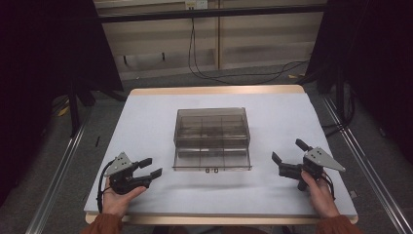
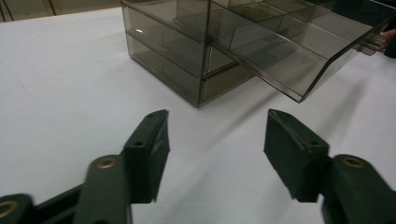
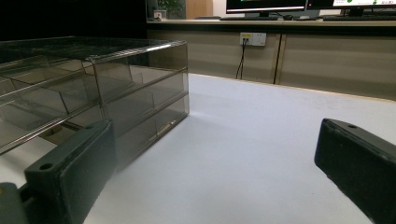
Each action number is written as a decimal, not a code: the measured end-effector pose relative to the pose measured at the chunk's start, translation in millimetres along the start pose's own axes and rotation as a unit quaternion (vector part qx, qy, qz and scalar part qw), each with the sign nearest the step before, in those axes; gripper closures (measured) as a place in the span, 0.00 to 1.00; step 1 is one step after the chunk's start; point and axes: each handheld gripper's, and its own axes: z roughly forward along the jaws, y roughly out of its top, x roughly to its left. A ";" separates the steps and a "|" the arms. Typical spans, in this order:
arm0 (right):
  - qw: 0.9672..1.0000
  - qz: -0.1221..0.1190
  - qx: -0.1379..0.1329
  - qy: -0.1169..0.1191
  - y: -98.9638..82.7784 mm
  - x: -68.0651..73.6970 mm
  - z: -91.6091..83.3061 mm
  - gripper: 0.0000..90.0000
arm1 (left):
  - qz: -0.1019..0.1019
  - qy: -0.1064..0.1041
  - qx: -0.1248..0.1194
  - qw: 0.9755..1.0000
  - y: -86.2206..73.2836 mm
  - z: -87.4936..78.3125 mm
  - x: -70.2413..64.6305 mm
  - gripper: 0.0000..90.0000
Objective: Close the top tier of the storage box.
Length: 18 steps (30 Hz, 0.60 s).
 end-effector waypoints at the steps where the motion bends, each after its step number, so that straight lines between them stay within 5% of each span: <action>1: 1.000 0.000 0.000 0.000 0.0 0.0 0.0 0.00 | -0.002 -0.003 0.000 1.000 0.3 -0.7 0.1 0.50; 5: 1.000 -0.001 0.000 0.001 0.0 0.1 0.0 0.00 | -0.004 -0.002 -0.005 1.000 2.0 -4.7 -0.1 0.64; 14: 1.000 0.000 0.000 0.000 0.0 0.1 0.0 0.00 | 0.005 -0.053 -0.005 0.999 9.1 -11.3 -10.5 0.89; 18: 1.000 -0.001 0.000 0.001 0.0 0.1 -0.1 0.00 | 0.012 -0.054 0.002 0.998 10.0 -13.4 -14.5 0.95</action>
